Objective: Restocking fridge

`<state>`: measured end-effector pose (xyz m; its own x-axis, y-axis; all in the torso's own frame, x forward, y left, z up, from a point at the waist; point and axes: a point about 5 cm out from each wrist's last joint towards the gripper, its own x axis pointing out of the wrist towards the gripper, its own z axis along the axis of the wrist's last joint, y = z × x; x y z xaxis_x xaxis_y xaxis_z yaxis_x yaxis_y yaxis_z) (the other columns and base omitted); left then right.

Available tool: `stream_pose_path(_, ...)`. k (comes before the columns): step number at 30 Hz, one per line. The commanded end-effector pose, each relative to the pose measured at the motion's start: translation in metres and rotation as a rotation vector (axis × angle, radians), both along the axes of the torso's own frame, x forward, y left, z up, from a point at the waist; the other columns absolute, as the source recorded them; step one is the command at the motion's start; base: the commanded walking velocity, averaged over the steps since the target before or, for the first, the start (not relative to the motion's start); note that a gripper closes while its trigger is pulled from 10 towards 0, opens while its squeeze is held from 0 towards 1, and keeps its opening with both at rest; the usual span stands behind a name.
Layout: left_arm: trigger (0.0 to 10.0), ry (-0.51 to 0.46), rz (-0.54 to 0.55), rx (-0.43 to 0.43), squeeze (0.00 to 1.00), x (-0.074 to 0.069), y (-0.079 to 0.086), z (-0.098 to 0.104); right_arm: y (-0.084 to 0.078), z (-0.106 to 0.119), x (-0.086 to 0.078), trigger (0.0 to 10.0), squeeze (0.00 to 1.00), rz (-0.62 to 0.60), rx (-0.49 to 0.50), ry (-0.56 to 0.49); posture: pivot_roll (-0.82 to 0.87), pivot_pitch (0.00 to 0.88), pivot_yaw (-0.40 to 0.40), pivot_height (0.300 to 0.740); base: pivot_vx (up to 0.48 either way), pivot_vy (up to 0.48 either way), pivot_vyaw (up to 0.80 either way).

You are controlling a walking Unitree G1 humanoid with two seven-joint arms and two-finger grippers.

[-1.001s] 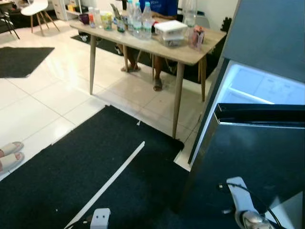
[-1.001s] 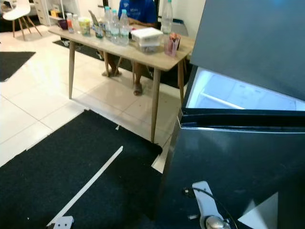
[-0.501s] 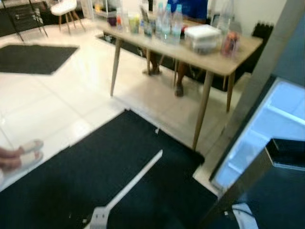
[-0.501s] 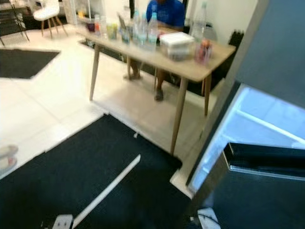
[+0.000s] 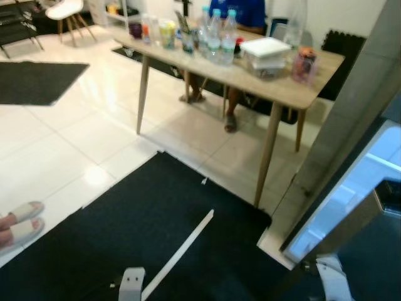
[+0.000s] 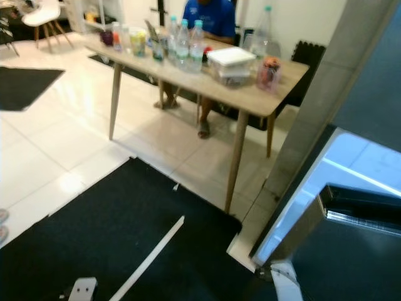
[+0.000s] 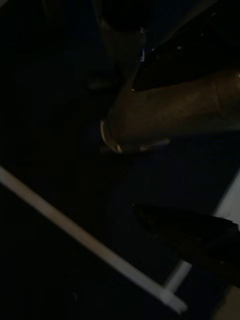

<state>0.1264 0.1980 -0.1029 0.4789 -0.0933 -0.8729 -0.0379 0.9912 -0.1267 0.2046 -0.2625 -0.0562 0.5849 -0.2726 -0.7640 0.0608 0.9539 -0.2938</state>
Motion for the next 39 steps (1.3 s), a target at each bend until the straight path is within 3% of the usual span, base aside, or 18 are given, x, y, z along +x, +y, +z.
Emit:
stream_pose_path(1, 10.0, 0.015, 0.008, -0.012, 0.00, -0.004, -0.003, -0.002, -0.011, 0.007, 0.004, 10.0, 0.00, -0.036, -0.034, -0.028, -0.05, 0.000, -0.023, 0.740, 0.000, 0.000, -0.73)
stream_pose_path(3, 10.0, 0.016, 0.012, -0.014, 0.00, -0.004, -0.003, -0.002, -0.013, 0.011, 0.011, 10.0, 0.00, -0.036, -0.042, -0.048, -0.05, 0.000, -0.023, 0.740, 0.000, 0.000, -0.72)
stream_pose_path(5, 10.0, 0.020, 0.022, -0.019, 0.00, -0.007, -0.003, -0.003, -0.016, 0.024, 0.028, 10.0, 0.00, -0.040, -0.069, -0.098, -0.04, 0.000, -0.023, 0.740, 0.000, 0.000, -0.72)
stream_pose_path(13, 10.0, 0.027, 0.033, -0.023, 0.00, -0.011, -0.003, -0.004, -0.017, 0.043, 0.052, 10.0, 0.00, -0.017, -0.108, -0.166, -0.04, 0.012, -0.026, 0.740, 0.000, 0.000, -0.71)
stream_pose_path(18, 10.0, 0.029, 0.037, -0.024, 0.00, -0.011, -0.004, -0.004, -0.013, 0.046, 0.058, 10.0, 0.00, 0.002, -0.096, -0.179, -0.04, 0.011, -0.027, 0.740, 0.000, 0.000, -0.71)
stream_pose_path(21, 10.0, 0.022, 0.036, -0.026, 0.00, -0.008, -0.005, -0.003, -0.005, 0.040, 0.055, 10.0, 0.00, 0.064, -0.096, -0.135, -0.04, 0.016, -0.028, 0.740, 0.000, 0.000, 0.00)
stream_pose_path(23, 10.0, 0.016, 0.017, -0.020, 0.00, -0.006, -0.006, -0.003, 0.004, 0.022, 0.038, 10.0, 0.00, 0.106, -0.072, -0.044, -0.04, 0.018, -0.030, 0.740, 0.000, 0.000, 0.00)
stream_pose_path(27, 10.0, 0.011, 0.006, -0.023, 0.00, -0.005, -0.007, -0.002, 0.008, 0.012, 0.026, 10.0, 0.00, 0.104, -0.051, 0.000, -0.04, 0.018, -0.030, 0.740, 0.231, 0.000, 0.00)
stream_pose_path(28, 10.0, 0.014, 0.003, -0.021, 0.00, -0.006, -0.006, -0.003, 0.011, 0.001, 0.010, 10.0, 0.00, 0.105, -0.040, 0.055, -0.04, 0.017, -0.028, 0.740, 0.371, 0.000, 0.00)
stream_pose_path(32, 10.0, 0.017, 0.000, -0.021, 0.00, -0.007, -0.006, -0.003, 0.011, -0.014, -0.017, 10.0, 0.00, 0.105, -0.036, 0.143, -0.04, 0.015, -0.028, 0.740, 0.426, 0.000, 0.00)
stream_pose_path(39, 10.0, 0.020, 0.000, -0.021, 0.00, -0.007, -0.006, -0.003, 0.011, -0.025, -0.041, 10.0, 0.00, 0.112, -0.034, 0.216, -0.05, 0.014, -0.021, 0.740, 0.480, 0.000, 0.00)
